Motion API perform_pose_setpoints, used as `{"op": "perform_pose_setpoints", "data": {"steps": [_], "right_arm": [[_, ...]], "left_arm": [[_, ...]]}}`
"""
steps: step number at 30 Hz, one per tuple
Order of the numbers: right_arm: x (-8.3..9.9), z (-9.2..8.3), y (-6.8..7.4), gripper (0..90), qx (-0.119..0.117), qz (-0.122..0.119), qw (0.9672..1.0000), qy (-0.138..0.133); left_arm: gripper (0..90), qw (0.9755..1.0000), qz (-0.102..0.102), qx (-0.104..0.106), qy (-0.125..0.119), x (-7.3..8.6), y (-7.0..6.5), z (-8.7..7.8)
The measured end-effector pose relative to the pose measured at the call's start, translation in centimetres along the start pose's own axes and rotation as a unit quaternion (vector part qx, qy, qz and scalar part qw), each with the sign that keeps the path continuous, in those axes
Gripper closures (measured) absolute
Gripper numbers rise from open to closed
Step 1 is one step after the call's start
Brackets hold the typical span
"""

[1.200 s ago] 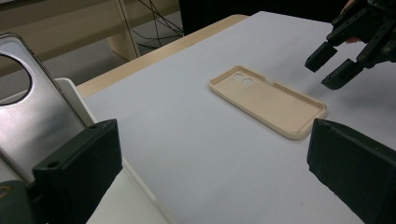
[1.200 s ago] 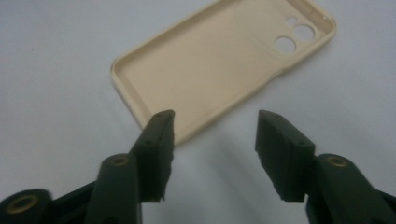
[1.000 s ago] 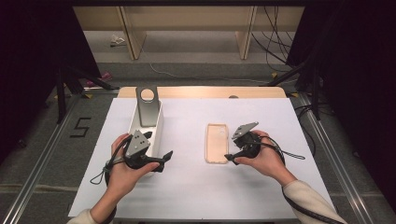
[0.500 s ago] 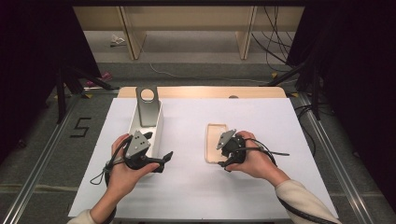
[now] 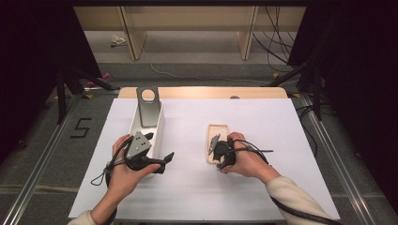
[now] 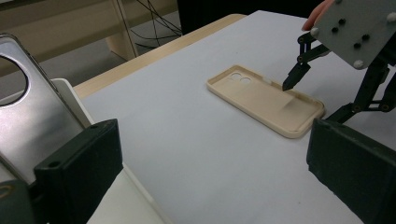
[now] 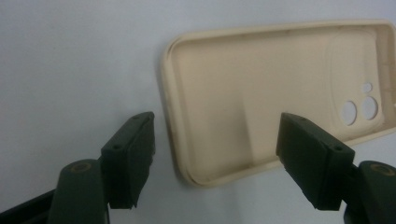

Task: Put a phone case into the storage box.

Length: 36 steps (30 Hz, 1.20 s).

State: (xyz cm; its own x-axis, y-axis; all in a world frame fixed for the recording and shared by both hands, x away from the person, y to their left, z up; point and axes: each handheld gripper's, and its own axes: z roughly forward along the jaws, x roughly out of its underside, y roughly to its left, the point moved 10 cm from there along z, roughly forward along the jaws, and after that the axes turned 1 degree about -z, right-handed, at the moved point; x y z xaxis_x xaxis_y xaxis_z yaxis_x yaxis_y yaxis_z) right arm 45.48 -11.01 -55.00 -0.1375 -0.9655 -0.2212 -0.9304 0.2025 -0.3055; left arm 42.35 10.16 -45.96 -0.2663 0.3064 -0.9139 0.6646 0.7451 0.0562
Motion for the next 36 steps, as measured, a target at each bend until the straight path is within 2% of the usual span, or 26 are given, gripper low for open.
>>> {"op": "perform_pose_setpoints", "data": {"steps": [11,27,32,36], "right_arm": [[-0.2,0.2,0.1,38.2,-0.007,-0.022,0.9995,0.02],[-0.5,0.0,1.4,68.8,-0.037,-0.068,0.9962,0.04],[-0.6,0.0,1.7,74.3,-0.043,-0.077,0.9952,0.042],[-0.6,0.0,1.7,76.4,-0.042,-0.073,0.9955,0.042]], "left_arm": [[2.6,1.0,0.001,0.0,0.0,0.0,-0.1,0.0],[2.6,1.0,0.004,0.002,0.0,-0.1,-0.2,0.1],[2.6,1.0,0.007,0.003,0.001,0.0,-0.3,0.1],[2.6,1.0,0.008,0.003,0.002,0.0,-0.3,0.1]]}}
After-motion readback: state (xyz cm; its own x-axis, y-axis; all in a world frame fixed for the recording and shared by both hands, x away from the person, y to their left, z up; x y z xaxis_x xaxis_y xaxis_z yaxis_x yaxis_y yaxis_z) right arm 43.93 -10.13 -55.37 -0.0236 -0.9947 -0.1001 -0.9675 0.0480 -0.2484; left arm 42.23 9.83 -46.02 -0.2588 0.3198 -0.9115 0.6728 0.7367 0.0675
